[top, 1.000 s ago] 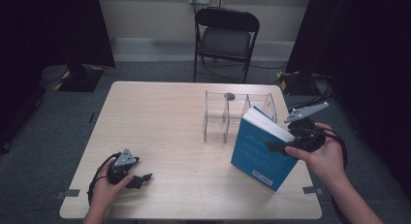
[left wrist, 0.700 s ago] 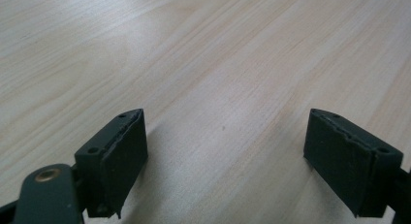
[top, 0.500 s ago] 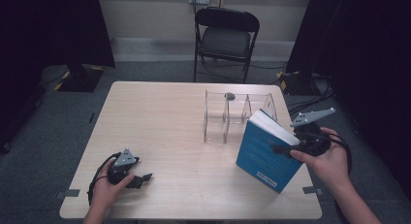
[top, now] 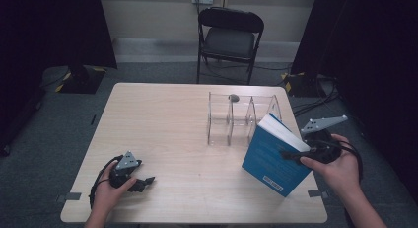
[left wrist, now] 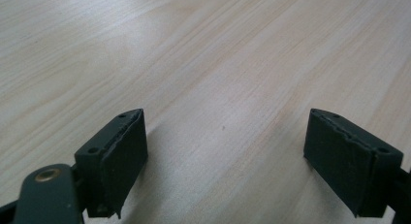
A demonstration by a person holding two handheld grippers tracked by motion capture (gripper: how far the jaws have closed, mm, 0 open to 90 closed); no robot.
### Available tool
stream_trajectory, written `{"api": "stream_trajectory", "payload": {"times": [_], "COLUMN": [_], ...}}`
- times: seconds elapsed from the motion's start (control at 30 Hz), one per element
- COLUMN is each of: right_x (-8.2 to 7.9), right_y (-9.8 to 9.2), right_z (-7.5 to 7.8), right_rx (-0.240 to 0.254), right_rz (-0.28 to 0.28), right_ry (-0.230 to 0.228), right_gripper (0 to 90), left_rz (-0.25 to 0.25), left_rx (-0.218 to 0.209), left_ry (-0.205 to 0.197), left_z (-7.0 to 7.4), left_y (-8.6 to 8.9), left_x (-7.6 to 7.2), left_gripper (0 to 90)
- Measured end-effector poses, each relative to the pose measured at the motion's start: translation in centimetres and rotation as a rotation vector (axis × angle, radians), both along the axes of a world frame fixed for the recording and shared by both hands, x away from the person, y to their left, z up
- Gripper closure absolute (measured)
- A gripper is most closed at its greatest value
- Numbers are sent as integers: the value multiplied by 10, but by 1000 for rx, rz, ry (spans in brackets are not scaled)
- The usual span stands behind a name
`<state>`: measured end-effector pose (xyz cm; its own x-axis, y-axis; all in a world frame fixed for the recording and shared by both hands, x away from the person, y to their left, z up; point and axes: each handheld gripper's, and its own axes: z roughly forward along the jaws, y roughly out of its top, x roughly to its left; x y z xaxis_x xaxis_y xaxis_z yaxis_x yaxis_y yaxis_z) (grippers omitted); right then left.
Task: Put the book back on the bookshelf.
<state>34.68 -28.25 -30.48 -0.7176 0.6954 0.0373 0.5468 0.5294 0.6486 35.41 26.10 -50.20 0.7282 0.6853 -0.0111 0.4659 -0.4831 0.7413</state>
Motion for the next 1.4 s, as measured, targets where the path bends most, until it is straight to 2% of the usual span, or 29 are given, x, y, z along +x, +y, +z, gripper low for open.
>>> {"api": "stream_trajectory", "payload": {"times": [0.2,0.37,0.47,0.5,0.6,0.73,0.83,0.93,1.03,1.13,1.17,1.4], "right_x": [0,-1,1,3,6,8,7,5,3,0,-2,-8], "right_y": [0,5,9,9,8,8,8,8,9,10,11,8], "right_z": [-1,-2,-1,0,1,0,-1,-1,-1,-1,-1,-1], "right_rx": [2,21,-17,-14,-23,-44,-39,-18,-18,-22,-23,-8], "right_rz": [12,22,33,40,51,41,45,19,7,-27,-55,-122], "right_ry": [-10,-46,-70,-71,-48,-43,-34,-25,-27,-28,-29,-43], "right_gripper": [591,521,486,472,465,500,585,605,611,612,613,618], "left_rz": [0,-1,-1,-1,-1,0,-1,0,0,0,0,-10], "left_rx": [-1,0,-1,0,-1,-2,-1,-1,-2,-1,-2,-4], "left_ry": [-1,0,-2,0,-1,-1,-1,-1,-1,-1,-1,5], "left_z": [0,0,0,0,0,0,0,0,0,0,0,0], "left_y": [0,0,0,0,0,0,0,0,0,0,0,-1], "left_x": [0,0,0,0,0,0,0,0,0,0,0,0], "left_gripper": [153,152,151,152,152,152,152,151,152,152,152,133]}}
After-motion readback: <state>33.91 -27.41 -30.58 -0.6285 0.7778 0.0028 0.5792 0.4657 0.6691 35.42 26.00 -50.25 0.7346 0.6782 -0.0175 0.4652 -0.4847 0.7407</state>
